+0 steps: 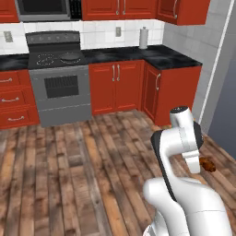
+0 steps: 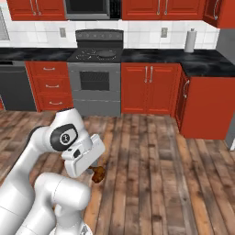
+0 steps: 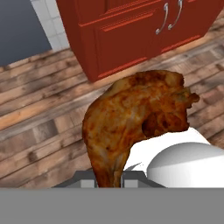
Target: Take the chicken drumsticks from the pan and place one on each plate on the dining counter.
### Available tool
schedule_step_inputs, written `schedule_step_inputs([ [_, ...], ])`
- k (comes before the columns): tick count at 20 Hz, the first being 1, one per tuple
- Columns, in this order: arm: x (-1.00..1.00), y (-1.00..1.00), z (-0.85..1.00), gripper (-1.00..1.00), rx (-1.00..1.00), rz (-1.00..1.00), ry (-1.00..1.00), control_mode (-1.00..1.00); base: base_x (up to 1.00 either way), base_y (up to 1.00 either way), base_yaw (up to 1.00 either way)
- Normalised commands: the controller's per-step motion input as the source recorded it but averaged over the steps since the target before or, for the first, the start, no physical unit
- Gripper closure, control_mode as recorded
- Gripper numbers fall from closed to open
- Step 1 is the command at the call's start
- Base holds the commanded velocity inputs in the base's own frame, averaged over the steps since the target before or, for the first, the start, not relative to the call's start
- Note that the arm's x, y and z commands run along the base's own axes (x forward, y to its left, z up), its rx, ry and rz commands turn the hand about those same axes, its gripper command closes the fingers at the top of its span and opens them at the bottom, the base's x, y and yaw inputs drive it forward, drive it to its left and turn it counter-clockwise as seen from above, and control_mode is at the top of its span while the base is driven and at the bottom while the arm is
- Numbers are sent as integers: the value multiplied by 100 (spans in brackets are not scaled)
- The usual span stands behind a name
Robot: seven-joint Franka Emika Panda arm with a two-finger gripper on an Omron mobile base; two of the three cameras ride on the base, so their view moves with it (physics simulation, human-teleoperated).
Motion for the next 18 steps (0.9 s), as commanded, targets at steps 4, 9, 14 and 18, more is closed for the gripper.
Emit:
schedule_step_inputs([
  [4,0,0,0,100,0,0,0,100,-100,0,6],
  [9,0,0,0,100,0,0,0,100,-100,0,7],
  [14,0,0,0,100,0,0,0,100,-100,0,6],
  [18,0,0,0,100,0,0,0,100,-100,0,7],
])
